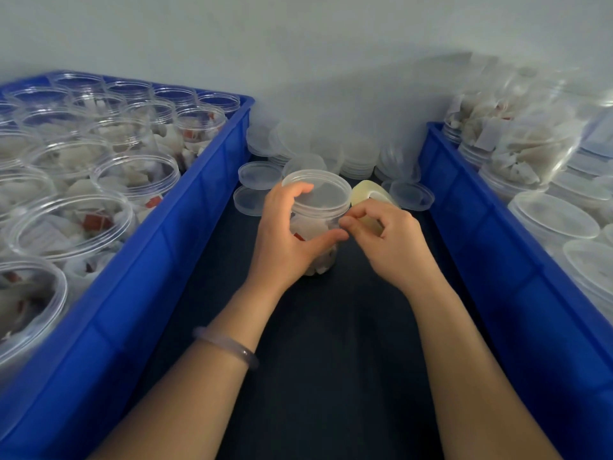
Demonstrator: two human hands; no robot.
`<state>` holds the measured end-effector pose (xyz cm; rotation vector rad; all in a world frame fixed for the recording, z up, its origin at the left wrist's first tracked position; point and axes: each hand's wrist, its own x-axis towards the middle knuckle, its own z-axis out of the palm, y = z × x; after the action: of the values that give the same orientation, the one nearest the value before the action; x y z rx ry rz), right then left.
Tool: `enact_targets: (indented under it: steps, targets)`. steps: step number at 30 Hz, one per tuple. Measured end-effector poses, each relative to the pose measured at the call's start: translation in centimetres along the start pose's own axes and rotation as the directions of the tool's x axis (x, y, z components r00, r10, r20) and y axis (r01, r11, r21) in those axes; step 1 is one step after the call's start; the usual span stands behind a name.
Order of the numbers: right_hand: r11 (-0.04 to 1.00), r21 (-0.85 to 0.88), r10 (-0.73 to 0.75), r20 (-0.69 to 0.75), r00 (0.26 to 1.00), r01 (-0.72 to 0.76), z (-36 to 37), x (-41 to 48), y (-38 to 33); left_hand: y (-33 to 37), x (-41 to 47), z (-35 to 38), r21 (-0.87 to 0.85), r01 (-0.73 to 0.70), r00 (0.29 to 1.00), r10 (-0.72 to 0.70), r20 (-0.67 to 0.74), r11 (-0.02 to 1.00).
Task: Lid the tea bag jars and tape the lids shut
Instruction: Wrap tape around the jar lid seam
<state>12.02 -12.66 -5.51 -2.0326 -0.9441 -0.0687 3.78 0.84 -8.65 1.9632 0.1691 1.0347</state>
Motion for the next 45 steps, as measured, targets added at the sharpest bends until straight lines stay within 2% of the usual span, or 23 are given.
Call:
enact_targets:
  steps: [10, 14, 15, 17, 19, 20, 24, 27, 31, 35, 38, 41, 45]
  targets:
    - [0.997, -0.071, 0.009, -0.091, 0.996, -0.016, 0.5, -0.7, -1.2, 0.3, 0.1, -0.1, -0.032, 0.028, 0.999, -0.029, -0.031, 0.999]
    - [0.987, -0.139, 0.066, -0.14, 0.988, -0.086, -0.1, -1.1, -2.2, 0.7, -0.2, -0.8, -0.107, 0.037, 0.997, -0.043, -0.058, 0.994]
    - [0.978, -0.129, 0.152, -0.106, 0.983, -0.165, -0.7, -1.1, -2.3, 0.8, -0.3, -1.1, -0.13, 0.009, 0.999, -0.015, -0.047, 0.992]
    - [0.952, -0.08, 0.302, 0.057, 0.952, -0.297, -2.3, -1.2, -2.7, 1.1, -0.4, -1.9, -0.213, -0.037, 0.999, 0.044, 0.028, 0.976]
    - [0.963, 0.01, 0.258, 0.263, 0.929, -0.27, -3.7, -1.6, -3.2, 1.2, -0.4, -2.8, -0.314, -0.006, 0.993, 0.042, 0.107, 0.949]
    - [0.97, 0.05, 0.211, 0.318, 0.924, -0.239, -4.2, -1.9, -3.3, 1.1, -0.4, -3.1, -0.349, 0.029, 0.99, 0.022, 0.141, 0.937]
    - [0.986, 0.048, 0.138, 0.284, 0.949, -0.158, -4.8, -2.2, -3.8, 1.2, -0.4, -3.9, -0.449, 0.183, 0.962, -0.065, 0.266, 0.875]
    - [0.98, 0.029, 0.182, 0.279, 0.943, -0.198, -5.0, -2.2, -4.0, 1.4, -0.5, -4.0, -0.507, 0.252, 0.943, -0.092, 0.319, 0.824]
    - [0.97, 0.039, 0.213, 0.339, 0.916, -0.24, -5.0, -2.0, -3.7, 1.6, -0.6, -4.1, -0.549, 0.353, 0.914, -0.155, 0.375, 0.757]
    - [0.922, 0.136, 0.252, 0.505, 0.826, -0.364, -4.2, -2.4, -3.9, 1.6, -1.0, -4.3, -0.537, 0.421, 0.885, -0.203, 0.418, 0.731]
    - [0.918, 0.202, 0.213, 0.474, 0.854, -0.341, -3.8, -2.8, -3.9, 2.0, -1.0, -4.2, -0.48, 0.469, 0.859, -0.258, 0.441, 0.741]
    - [0.913, 0.258, 0.189, 0.416, 0.89, -0.315, -3.4, -3.3, -4.0, 2.6, -0.8, -4.2, -0.279, 0.385, 0.874, -0.25, 0.417, 0.88]
    - [0.937, 0.215, 0.198, 0.327, 0.924, -0.277, -2.2, -3.3, -4.1, 3.2, -1.0, -4.0, -0.162, 0.305, 0.914, -0.241, 0.326, 0.939]
